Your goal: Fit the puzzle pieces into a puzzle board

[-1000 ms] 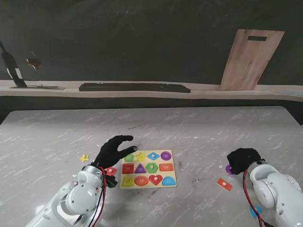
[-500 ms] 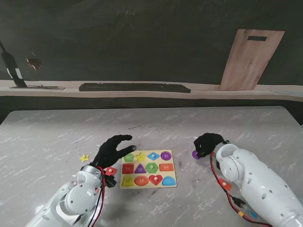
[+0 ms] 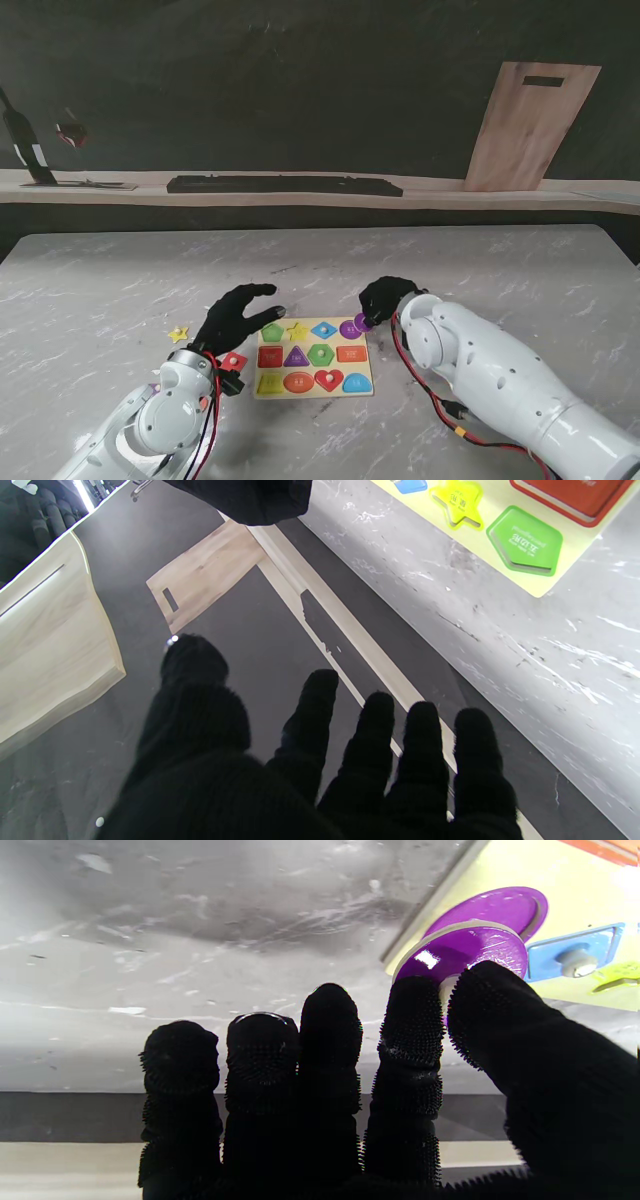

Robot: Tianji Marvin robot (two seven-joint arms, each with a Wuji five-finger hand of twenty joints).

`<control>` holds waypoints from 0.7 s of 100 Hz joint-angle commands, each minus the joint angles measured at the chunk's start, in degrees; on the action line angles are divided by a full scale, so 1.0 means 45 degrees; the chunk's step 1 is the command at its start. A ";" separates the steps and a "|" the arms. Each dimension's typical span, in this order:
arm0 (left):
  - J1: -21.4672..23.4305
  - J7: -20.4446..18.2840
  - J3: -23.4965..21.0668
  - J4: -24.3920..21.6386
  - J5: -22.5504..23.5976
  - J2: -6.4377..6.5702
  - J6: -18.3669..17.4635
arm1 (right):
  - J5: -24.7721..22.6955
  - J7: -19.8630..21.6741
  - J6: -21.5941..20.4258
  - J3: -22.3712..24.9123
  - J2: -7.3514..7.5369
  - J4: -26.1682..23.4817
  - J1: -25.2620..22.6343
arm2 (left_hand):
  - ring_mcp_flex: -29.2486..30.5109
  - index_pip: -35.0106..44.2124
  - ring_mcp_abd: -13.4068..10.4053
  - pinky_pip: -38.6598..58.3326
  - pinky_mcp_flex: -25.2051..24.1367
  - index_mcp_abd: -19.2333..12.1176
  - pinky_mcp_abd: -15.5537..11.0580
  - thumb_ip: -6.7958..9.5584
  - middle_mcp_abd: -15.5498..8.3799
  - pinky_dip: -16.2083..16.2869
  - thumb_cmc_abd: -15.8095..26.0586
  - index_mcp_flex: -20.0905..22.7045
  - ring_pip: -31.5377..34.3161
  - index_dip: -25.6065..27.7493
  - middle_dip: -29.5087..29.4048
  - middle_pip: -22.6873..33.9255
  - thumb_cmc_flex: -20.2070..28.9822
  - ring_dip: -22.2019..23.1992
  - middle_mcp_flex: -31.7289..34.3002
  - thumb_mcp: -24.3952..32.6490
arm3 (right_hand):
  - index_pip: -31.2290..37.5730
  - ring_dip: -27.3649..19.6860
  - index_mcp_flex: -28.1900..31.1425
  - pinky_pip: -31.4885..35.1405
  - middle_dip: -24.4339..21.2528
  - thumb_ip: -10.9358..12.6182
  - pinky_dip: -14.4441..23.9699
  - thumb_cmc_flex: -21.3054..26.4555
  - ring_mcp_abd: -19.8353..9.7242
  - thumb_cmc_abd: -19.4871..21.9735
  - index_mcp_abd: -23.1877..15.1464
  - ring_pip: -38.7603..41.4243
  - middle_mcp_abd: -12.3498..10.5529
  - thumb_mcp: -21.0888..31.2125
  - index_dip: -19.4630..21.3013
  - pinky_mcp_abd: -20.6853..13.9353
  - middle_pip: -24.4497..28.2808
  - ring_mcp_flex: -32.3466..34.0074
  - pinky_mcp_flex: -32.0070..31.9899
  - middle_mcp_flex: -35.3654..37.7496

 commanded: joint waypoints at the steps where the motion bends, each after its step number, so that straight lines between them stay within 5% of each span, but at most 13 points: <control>1: 0.0057 0.0021 -0.0018 -0.0097 -0.0063 -0.0037 -0.0034 | 0.0146 -0.0040 0.0100 -0.0200 -0.0315 0.0080 0.0096 | 0.0309 -0.0006 -0.0123 -0.0151 -0.0091 -0.0271 0.1272 0.0397 -0.0102 0.0144 0.0266 0.0189 -0.0305 -0.0079 -0.0106 -0.0177 -0.0167 -0.0043 0.0153 -0.0309 | 0.0725 0.0234 0.0927 0.0733 0.0196 0.1218 0.0247 0.0576 -0.0127 -0.0013 -0.0878 0.0620 0.0609 0.1556 0.0311 0.0496 0.0514 0.0462 0.0199 0.0460; 47: 0.0073 -0.0001 -0.0045 -0.0086 -0.0063 -0.0028 -0.0103 | 0.1415 -0.0708 0.0701 -0.1864 -0.1212 0.1950 0.1152 | 0.0301 -0.0033 -0.0133 -0.0159 -0.0096 -0.0263 0.1272 0.0398 -0.0105 0.0140 0.0280 0.0175 -0.0313 -0.0090 -0.0112 -0.0189 -0.0167 -0.0047 0.0126 -0.0310 | 0.0651 0.0194 0.0741 0.0748 0.0241 0.1228 0.0213 0.0610 -0.0128 0.0226 -0.0857 0.0558 0.0584 0.1288 0.0365 0.0467 0.0471 0.0381 0.0150 0.0326; 70: 0.0078 0.0015 -0.0050 -0.0075 -0.0050 -0.0029 -0.0115 | 0.1424 -0.0543 0.0535 -0.2339 -0.1253 0.2196 0.1373 | 0.0307 -0.0029 -0.0144 -0.0153 -0.0087 -0.0273 0.1271 0.0397 -0.0111 0.0142 0.0277 0.0180 -0.0308 -0.0085 -0.0110 -0.0181 -0.0172 -0.0047 0.0132 -0.0315 | 0.0664 0.0180 0.0790 0.0789 0.0239 0.1269 0.0203 0.0647 -0.0052 0.0170 -0.0824 0.0587 0.0609 0.1277 0.0354 0.0546 0.0467 0.0383 0.0119 0.0346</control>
